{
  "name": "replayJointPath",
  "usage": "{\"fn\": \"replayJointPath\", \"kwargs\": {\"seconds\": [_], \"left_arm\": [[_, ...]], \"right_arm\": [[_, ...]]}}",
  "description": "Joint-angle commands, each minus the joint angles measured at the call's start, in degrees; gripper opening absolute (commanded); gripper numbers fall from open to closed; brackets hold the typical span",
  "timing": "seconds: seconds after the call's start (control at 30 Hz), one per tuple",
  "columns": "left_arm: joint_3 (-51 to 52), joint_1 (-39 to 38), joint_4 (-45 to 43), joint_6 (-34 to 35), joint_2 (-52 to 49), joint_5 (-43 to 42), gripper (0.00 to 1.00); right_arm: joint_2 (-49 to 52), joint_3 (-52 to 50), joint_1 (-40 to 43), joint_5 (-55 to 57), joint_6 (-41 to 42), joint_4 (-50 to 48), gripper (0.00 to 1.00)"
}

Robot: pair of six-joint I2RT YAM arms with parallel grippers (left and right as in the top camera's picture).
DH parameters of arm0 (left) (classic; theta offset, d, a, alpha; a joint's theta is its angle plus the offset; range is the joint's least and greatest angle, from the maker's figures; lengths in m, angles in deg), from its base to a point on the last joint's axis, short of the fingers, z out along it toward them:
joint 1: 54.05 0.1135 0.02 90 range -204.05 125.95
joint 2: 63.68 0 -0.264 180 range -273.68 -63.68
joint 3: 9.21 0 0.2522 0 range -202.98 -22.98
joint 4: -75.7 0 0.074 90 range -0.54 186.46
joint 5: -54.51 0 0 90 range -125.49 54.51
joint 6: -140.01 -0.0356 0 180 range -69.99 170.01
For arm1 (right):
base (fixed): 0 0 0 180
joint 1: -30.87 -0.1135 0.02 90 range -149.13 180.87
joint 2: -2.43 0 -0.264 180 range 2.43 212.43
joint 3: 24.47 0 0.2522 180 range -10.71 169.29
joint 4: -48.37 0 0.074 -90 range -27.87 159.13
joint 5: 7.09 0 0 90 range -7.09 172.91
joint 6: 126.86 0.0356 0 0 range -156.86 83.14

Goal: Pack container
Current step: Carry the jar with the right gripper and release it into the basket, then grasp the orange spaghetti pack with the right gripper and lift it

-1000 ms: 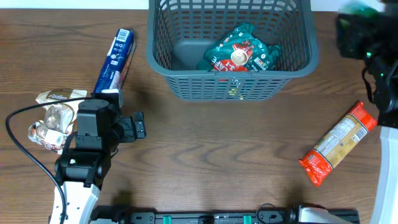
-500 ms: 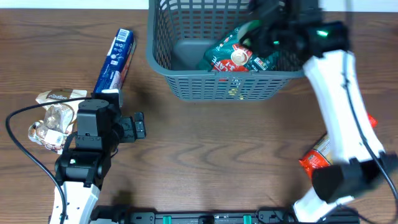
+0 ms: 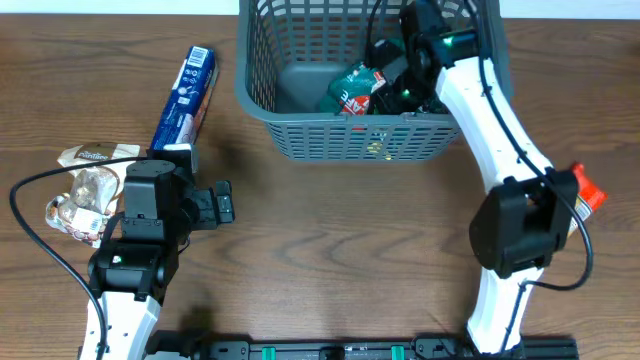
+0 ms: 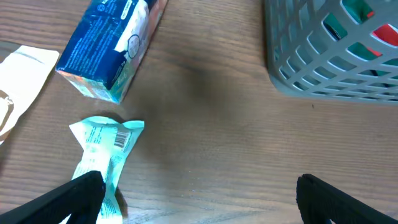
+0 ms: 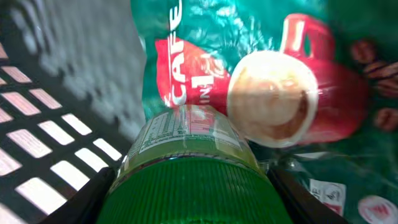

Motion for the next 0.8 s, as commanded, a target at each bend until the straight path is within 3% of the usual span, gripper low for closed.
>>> {"fn": "replayJointPath", "kwargs": {"seconds": [0.0, 0.13, 0.27, 0.4, 0.57, 0.77], "left_arm": [[-1.25, -0.07, 0.13, 0.26, -0.07, -0.61, 0.99], [-1.25, -0.07, 0.13, 0.26, -0.07, -0.61, 0.99], [-1.25, -0.07, 0.13, 0.26, -0.07, -0.61, 0.99], [-1.25, -0.07, 0.13, 0.26, -0.07, -0.61, 0.99], [-1.25, -0.07, 0.13, 0.26, -0.07, -0.61, 0.99], [-1.25, -0.07, 0.13, 0.26, -0.07, -0.61, 0.99]], "right_arm": [[-0.57, 0.85, -0.13, -0.24, -0.74, -0.37, 0.62], [-1.33, 0.94, 0.0, -0.24, -0.74, -0.42, 0.68], [-3.28, 3.91, 0.22, -0.31, 0.66, -0.02, 0.89], [-6.34, 10.64, 0.76, 0.66, 2.99, 0.9, 0.99], [-10.51, 19.1, 5.2, 10.45, 18.56, 1.33, 0.99], [-16.0, 21.9, 17.46, 15.47, 37.88, 8.2, 0.99]]}}
